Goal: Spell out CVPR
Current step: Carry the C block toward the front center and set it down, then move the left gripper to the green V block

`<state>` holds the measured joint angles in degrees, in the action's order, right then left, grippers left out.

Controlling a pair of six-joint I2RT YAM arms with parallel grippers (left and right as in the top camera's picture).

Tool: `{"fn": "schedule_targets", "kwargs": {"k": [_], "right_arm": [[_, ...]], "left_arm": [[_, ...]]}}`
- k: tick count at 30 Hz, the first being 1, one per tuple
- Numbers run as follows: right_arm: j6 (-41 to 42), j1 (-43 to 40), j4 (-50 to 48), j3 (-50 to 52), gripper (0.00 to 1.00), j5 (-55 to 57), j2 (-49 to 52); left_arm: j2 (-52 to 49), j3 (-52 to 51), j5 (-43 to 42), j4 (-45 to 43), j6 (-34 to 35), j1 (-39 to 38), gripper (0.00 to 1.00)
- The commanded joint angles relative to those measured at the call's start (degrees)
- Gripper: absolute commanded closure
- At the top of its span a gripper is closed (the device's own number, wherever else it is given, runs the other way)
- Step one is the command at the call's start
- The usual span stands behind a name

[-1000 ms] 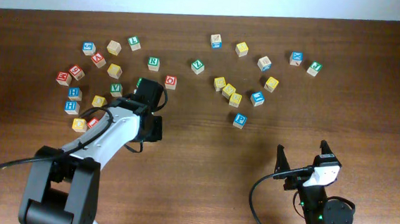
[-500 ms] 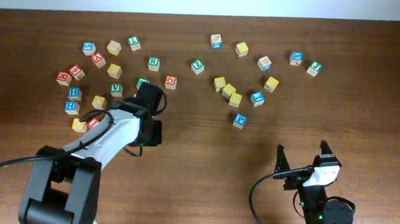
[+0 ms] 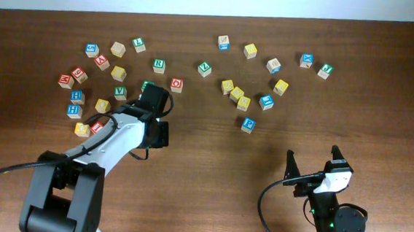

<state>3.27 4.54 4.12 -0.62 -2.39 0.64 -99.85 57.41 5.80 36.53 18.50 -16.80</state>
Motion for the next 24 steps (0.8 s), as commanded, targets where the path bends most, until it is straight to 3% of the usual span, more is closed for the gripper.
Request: {"fn": "schedule_targets", "kwargs": {"k": [1,10,18,24], "right_arm": [[0.6,-0.1,0.3,0.3,0.02,0.3,-0.4],[0.6,-0.1,0.3,0.3,0.02,0.3,-0.4],[0.6,-0.1,0.3,0.3,0.02,0.3,-0.4],[0.6,-0.1,0.3,0.3,0.02,0.3,-0.4]], "left_arm": [[-0.2,-0.3,-0.4,-0.5,-2.1,0.0,0.75],[-0.2,0.1,-0.5,-1.4,-3.4,0.0,0.73],[-0.1,0.1,-0.5,-1.2,-2.5,0.1,0.58],[3.8,7.5,-0.7,6.6,-1.2,0.1,0.53]]}}
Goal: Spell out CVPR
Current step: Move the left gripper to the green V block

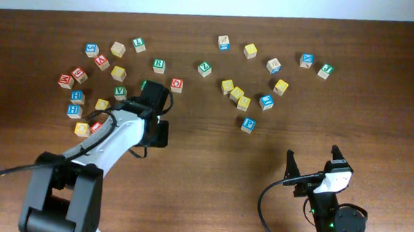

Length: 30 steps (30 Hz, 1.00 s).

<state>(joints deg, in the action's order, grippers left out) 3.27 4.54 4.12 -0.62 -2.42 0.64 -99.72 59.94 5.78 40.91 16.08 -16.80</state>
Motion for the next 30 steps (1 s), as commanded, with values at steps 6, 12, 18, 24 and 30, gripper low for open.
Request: {"fn": "schedule_targets", "kwargs": {"k": [6,12,18,24,30], "right_arm": [[0.6,-0.1,0.4,0.3,0.02,0.3,-0.4],[0.6,-0.1,0.3,0.3,0.02,0.3,-0.4],[0.6,-0.1,0.3,0.3,0.02,0.3,-0.4],[0.6,-0.1,0.3,0.3,0.02,0.3,-0.4],[0.6,-0.1,0.3,0.3,0.02,0.3,-0.4]], "left_arm": [[9.8,15.5,-0.5,7.5,1.2,4.0,0.43],[9.2,16.2,-1.6,1.5,1.2,17.7,0.44],[3.3,16.2,-1.5,-4.3,0.7,17.8,0.44],[-4.9,16.2,1.8,-10.2,-3.7,17.8,0.49],[-10.3,16.2,1.5,-11.2,-10.6,17.8,0.48]]}}
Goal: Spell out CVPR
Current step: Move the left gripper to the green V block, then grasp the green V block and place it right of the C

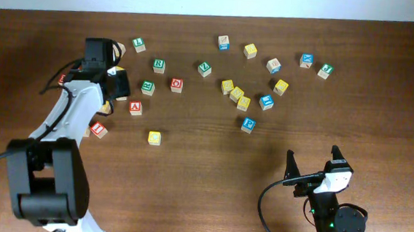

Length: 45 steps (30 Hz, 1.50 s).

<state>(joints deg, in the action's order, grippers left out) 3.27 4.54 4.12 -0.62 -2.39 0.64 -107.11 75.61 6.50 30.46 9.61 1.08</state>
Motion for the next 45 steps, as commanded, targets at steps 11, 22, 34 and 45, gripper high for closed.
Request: {"fn": "schedule_targets", "kwargs": {"k": [11,22,34,45], "right_arm": [[0.6,-0.1,0.3,0.3,0.02,0.3,-0.4],[0.6,-0.1,0.4,0.3,0.02,0.3,-0.4],[0.6,-0.1,0.3,0.3,0.02,0.3,-0.4],[0.6,-0.1,0.3,0.3,0.02,0.3,-0.4]], "left_arm": [[-8.7,0.5,0.8,-8.5,-4.2,-0.1,0.54],[-10.3,0.5,0.8,-8.6,-4.2,0.0,0.6],[-10.2,0.5,0.8,-8.9,-4.2,-0.1,0.83],[8.6,0.6,-14.8,-0.3,1.0,-0.1,0.83]]}}
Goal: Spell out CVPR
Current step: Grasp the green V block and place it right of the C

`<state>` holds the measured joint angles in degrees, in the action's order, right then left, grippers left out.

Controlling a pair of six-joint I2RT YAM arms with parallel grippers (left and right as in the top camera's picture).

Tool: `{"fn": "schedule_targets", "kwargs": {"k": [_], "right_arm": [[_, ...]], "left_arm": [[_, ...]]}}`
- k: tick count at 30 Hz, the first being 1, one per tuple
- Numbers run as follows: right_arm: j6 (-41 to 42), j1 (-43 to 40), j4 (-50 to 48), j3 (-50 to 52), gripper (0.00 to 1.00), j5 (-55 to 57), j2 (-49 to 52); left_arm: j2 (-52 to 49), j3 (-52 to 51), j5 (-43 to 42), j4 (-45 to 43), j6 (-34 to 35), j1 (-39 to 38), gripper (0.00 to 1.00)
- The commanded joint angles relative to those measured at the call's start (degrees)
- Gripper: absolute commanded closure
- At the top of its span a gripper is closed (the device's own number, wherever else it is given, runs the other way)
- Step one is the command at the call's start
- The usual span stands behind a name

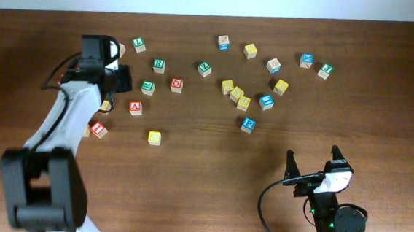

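My left gripper hangs over the left cluster of letter blocks; its fingers are hidden under the wrist, so its state does not show. A yellow block lies alone on the bare wood in front of the cluster. Close by are a red A block, a green block, a green R block and a blue P block. My right gripper rests at the front right, open and empty, far from every block.
Several more blocks are scattered across the back of the table, from a green L block to a green block at the far right. A red block lies beside my left arm. Some blocks are hidden under that arm.
My left gripper has shifted slightly toward the back over the left cluster. The blocks in view and the right arm have not moved.
My left gripper was low over the wood in front of the cluster, and stayed there at the second moment. Then it was back over the left cluster, and a yellow block lay where it had been. It now hovers there, slightly farther back.
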<state>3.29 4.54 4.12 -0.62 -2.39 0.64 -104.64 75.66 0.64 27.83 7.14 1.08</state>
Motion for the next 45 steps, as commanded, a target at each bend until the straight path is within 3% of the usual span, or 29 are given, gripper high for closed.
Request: {"fn": "schedule_targets", "kwargs": {"k": [1,4,8,12,16,20,24,45], "right_arm": [[0.6,-0.1,0.3,0.3,0.02,0.3,-0.4],[0.6,-0.1,0.4,0.3,0.02,0.3,-0.4],[0.6,-0.1,0.3,0.3,0.02,0.3,-0.4],[0.6,-0.1,0.3,0.3,0.02,0.3,-0.4],[0.6,-0.1,0.3,0.3,0.02,0.3,-0.4],[0.6,-0.1,0.3,0.3,0.02,0.3,-0.4],[0.6,-0.1,0.4,0.3,0.02,0.3,-0.4],[0.6,-0.1,0.3,0.3,0.02,0.3,-0.4]], "left_arm": [[7.7,0.5,-12.4,4.7,3.8,-0.2,0.84],[8.4,0.5,-19.4,12.7,5.2,-2.5,0.86],[8.4,0.3,-19.1,22.5,9.0,-10.1,0.86],[8.3,-2.6,-7.3,24.5,18.1,-20.3,0.85],[8.2,-7.8,3.7,19.8,21.8,-25.5,0.87],[8.2,-15.2,5.4,11.0,21.5,-26.0,0.86],[8.2,-18.5,5.5,4.5,13.8,-26.0,0.85],[4.2,-18.5,8.2,2.6,14.1,-26.0,0.84]]}}
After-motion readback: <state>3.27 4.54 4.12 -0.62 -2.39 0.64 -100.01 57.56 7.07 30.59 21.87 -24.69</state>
